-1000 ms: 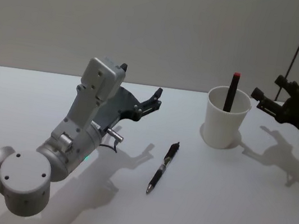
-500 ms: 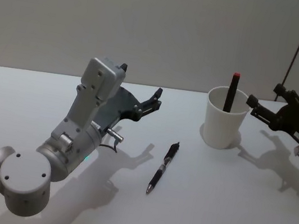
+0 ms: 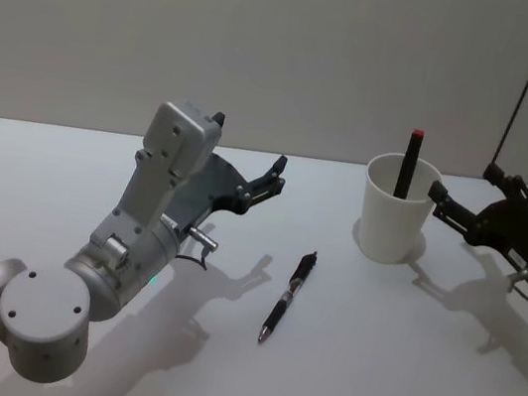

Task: Place the pen into the pen holder.

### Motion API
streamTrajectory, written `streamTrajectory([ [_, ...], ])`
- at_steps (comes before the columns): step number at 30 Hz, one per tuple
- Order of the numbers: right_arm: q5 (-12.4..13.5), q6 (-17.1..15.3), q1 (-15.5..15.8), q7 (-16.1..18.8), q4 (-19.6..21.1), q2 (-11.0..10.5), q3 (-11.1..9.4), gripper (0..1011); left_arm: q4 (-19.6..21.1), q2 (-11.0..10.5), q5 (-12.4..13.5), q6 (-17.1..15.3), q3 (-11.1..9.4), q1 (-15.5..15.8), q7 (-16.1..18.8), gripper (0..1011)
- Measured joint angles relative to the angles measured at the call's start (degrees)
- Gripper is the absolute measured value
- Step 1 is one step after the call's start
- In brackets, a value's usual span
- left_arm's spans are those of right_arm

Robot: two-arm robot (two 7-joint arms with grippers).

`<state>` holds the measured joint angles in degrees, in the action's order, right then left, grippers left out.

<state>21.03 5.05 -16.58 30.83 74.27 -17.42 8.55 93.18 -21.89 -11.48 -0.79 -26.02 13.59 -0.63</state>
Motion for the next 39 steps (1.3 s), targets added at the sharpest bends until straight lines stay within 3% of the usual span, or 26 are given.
streamTrajectory([
  [33,-4.2,-6.4,15.9,-24.6,24.6,-1.8,4.1,1002,0.0,0.0,0.0,0.0,0.0,0.0,0.0,1001],
  [39,-4.5,-6.9,17.0,-26.4,26.4,-1.9,4.4,1002,0.0,0.0,0.0,0.0,0.0,0.0,0.0,1001],
])
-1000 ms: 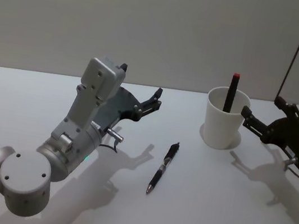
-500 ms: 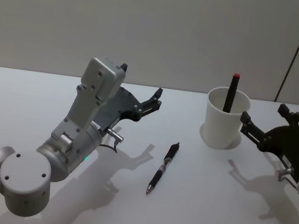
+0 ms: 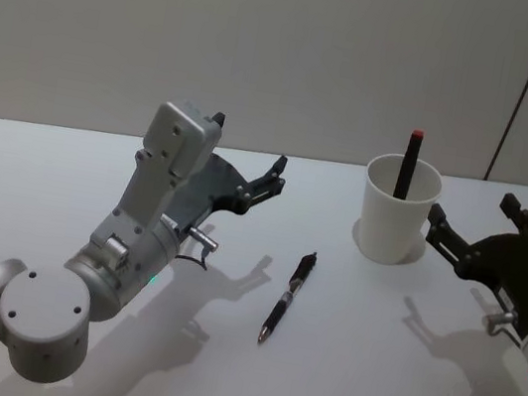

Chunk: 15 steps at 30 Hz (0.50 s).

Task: Place the pen into the pen holder.

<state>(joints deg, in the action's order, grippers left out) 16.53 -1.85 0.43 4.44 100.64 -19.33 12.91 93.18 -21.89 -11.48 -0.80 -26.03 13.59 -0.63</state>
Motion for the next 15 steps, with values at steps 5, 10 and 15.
streamTrajectory([
  [5,-0.1,-0.1,0.4,-0.6,0.5,0.0,0.1,1001,0.0,0.0,0.0,0.0,0.0,0.0,0.0,1001],
  [10,-0.1,-0.1,0.4,-0.6,0.6,0.0,0.1,1002,0.0,0.0,0.0,0.0,0.0,0.0,0.0,1001],
  [15,-0.1,-0.1,0.4,-0.6,0.6,0.0,0.1,1002,0.0,0.0,-0.2,-0.3,0.0,-0.1,-0.1,1001],
])
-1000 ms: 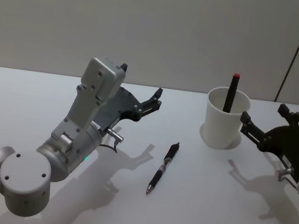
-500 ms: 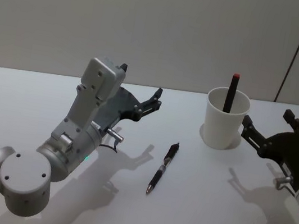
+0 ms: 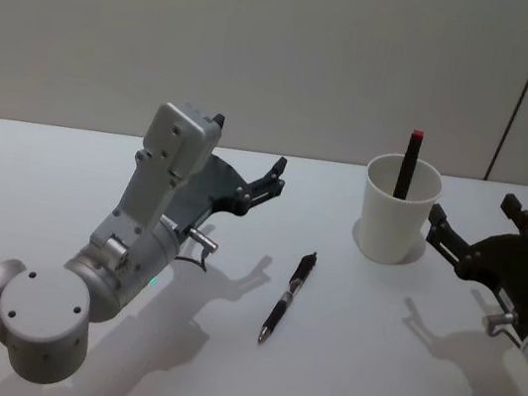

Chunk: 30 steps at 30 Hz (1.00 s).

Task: Place the pen into the pen holder.

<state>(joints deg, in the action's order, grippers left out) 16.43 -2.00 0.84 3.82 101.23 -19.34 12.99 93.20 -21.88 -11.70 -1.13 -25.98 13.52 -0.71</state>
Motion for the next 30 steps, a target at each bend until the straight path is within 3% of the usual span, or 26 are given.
streamTrajectory([
  [6,0.0,0.0,0.0,0.0,0.0,0.0,0.0,1002,0.5,0.0,-1.3,-1.9,0.1,-0.2,-0.5,1001],
  [22,0.0,0.0,0.0,0.0,0.0,0.0,-0.1,1001,2.0,0.2,-6.9,-11.4,-0.3,-1.7,-3.1,1001],
  [30,0.0,0.1,0.0,0.0,0.0,0.0,-0.1,1001,1.2,0.6,-8.5,-13.0,-1.4,-3.2,-4.0,1001],
])
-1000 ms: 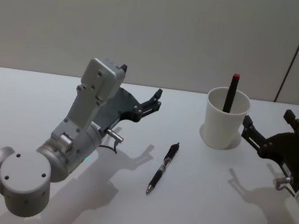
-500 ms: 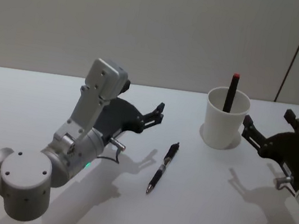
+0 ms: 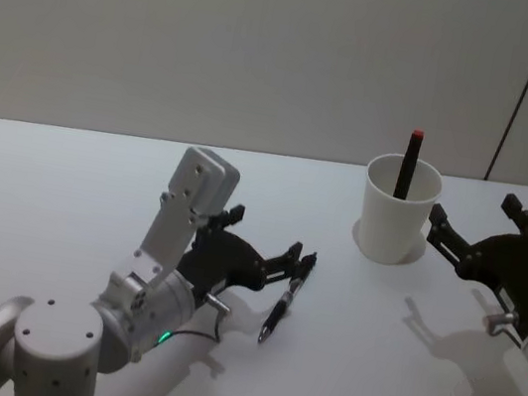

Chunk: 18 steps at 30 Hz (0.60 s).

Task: Place the pen into the pen holder.

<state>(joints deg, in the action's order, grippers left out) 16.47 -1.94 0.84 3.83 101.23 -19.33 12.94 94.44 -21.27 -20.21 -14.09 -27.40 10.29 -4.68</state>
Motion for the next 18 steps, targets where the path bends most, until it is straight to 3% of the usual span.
streamTrajectory([
  [10,0.0,0.0,0.0,0.0,0.0,0.0,0.0,1002,-0.6,0.9,-0.5,-0.9,-1.1,-1.0,-0.2,1001],
  [18,0.0,0.0,0.0,0.0,0.0,0.0,0.0,1002,-0.7,1.5,0.9,-1.6,-1.8,-1.1,-0.7,1001],
])
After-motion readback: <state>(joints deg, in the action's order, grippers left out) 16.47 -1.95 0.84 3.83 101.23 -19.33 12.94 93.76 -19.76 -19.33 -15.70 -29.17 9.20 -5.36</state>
